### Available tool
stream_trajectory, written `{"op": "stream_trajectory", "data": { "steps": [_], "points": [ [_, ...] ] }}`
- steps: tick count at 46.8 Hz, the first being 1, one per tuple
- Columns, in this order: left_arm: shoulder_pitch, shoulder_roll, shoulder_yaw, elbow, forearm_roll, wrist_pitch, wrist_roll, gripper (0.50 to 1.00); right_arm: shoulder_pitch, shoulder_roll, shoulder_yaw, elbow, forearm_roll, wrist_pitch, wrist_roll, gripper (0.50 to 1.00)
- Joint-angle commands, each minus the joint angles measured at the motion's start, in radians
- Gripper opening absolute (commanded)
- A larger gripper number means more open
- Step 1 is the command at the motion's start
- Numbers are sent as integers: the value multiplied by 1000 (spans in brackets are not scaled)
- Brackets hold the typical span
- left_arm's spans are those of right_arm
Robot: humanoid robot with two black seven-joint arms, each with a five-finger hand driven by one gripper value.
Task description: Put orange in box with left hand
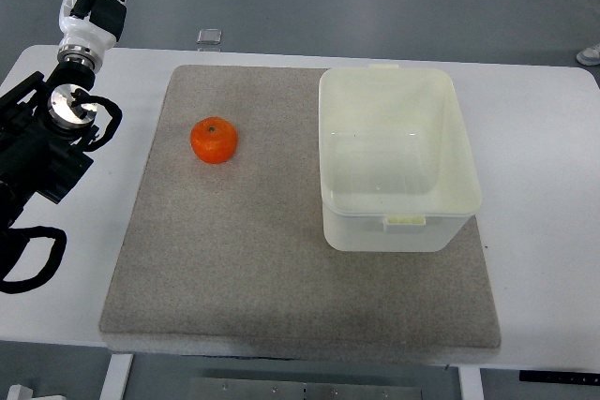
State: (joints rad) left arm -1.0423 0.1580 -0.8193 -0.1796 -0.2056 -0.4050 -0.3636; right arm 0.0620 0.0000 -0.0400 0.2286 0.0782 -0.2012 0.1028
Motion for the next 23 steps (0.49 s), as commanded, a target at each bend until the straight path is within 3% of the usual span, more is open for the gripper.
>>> {"op": "stream_trajectory", "data": {
  "steps": [1,23],
  "points": [
    [-1,0,-1,0,0,0,0,975,1,0,0,0,0,-1,0,944],
    [-1,-17,2,-1,3,14,-18,975,1,0,0,0,0,-1,0,944]
  ]
}}
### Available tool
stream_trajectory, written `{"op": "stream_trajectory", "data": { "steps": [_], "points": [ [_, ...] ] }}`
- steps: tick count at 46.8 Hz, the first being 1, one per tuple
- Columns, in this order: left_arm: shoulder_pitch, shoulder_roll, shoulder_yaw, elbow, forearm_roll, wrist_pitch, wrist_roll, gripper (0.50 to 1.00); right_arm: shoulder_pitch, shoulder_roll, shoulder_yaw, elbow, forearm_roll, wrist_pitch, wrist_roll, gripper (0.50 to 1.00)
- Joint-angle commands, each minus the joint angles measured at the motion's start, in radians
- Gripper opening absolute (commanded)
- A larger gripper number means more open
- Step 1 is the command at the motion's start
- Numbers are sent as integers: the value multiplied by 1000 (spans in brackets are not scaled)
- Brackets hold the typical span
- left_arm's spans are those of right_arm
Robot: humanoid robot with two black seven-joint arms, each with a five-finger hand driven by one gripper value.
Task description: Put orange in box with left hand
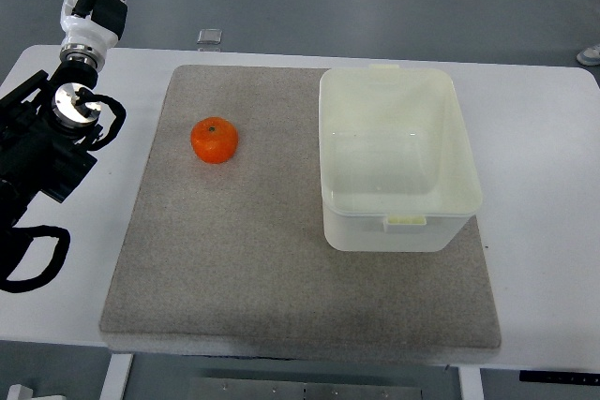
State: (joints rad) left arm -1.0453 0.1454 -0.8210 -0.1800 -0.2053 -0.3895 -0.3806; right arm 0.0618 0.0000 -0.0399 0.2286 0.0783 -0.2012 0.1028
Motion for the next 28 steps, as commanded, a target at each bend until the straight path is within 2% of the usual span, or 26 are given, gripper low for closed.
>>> {"op": "stream_trajectory", "data": {
  "steps": [1,28],
  "points": [
    [4,-4,5,-1,3,-2,-1,975,0,0,0,0,0,-1,0,944],
    [19,-9,17,-55,3,14,0,981,0,0,0,0,0,0,0,944]
  ]
}}
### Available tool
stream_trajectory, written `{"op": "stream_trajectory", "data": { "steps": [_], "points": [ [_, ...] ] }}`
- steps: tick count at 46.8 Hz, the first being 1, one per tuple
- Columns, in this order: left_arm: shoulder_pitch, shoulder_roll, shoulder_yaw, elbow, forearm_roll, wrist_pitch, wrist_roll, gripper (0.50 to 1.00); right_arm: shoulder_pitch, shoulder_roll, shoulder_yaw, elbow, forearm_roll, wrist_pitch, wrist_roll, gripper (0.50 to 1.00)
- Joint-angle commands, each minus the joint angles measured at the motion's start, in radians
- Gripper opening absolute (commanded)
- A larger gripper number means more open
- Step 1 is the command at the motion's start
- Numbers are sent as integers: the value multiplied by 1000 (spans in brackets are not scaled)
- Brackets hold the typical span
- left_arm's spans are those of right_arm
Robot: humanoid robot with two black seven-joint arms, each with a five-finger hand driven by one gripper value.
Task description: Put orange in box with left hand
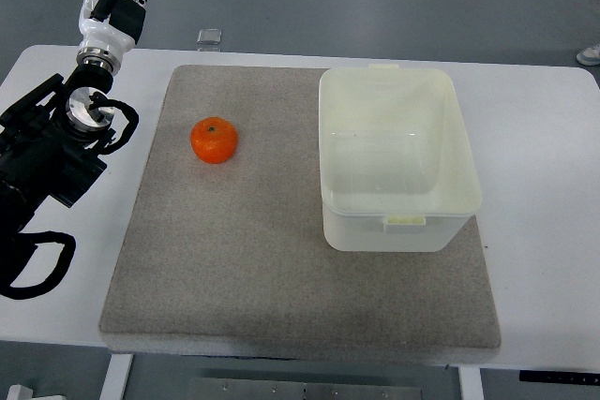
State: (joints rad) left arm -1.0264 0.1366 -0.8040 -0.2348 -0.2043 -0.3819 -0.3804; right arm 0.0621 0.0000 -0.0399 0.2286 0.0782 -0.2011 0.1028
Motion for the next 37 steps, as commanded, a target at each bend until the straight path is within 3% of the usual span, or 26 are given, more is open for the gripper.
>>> {"op": "stream_trajectory", "data": {
  "steps": [1,20,37],
  "points": [
    [0,-2,0,0,2,11,0,981,-1,0,0,0,0,0,0,944],
    [-18,17,187,-31,16,58,9,981,-1,0,0,0,0,-1,0,944],
    [-75,112,473,-228,143,178,14,981,1,0,0,0,0,0,0,944]
  ]
}}
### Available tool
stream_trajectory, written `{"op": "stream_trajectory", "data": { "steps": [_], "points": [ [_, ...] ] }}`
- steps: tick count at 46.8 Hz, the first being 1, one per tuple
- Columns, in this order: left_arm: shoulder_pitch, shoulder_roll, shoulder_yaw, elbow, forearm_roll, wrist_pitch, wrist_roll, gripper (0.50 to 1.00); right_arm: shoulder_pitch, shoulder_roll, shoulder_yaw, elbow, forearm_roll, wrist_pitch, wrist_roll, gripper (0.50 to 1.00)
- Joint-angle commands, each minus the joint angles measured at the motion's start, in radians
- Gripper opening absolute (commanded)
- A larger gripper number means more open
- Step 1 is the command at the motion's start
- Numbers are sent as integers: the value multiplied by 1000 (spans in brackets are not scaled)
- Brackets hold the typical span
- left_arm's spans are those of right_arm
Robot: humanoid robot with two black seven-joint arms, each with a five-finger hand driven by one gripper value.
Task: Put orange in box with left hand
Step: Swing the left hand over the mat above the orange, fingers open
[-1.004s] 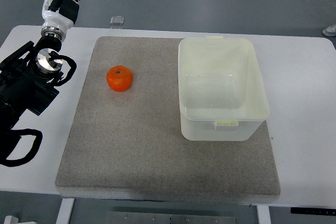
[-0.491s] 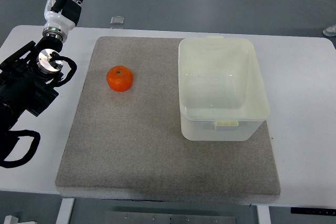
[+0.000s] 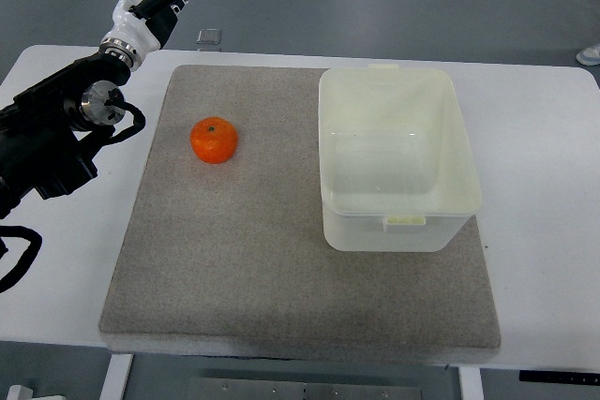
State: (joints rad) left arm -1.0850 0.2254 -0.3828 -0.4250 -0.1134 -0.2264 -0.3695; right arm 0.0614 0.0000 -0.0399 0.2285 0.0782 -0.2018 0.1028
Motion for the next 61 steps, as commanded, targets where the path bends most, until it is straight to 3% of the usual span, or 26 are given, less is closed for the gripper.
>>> {"op": "stream_trajectory", "data": {
  "steps": [1,11,20,31,36,44,52,61],
  "points": [
    [-24,31,68,-50,75,28,3,981,0,0,0,0,0,1,0,944],
    [-91,126,248,-202,262,84,4,979,0,0,0,0,0,-1,0,944],
    [-177,186,430,-281,395,87,11,966,1,0,0,0,0,1,0,944],
    [-253,301,509,-443,802,81,6,943,1,0,0,0,0,-1,0,944],
    [-277,345,509,-485,998,71,-25,943,1,0,0,0,0,-1,0,944],
    [-334,430,509,-572,1227,1,-141,941,1,0,0,0,0,1,0,944],
    [-384,460,510,-571,1327,-47,-241,936,0,0,0,0,0,1,0,944],
    [-385,497,512,-566,1537,-42,-241,904,1,0,0,0,0,1,0,944]
  ]
}}
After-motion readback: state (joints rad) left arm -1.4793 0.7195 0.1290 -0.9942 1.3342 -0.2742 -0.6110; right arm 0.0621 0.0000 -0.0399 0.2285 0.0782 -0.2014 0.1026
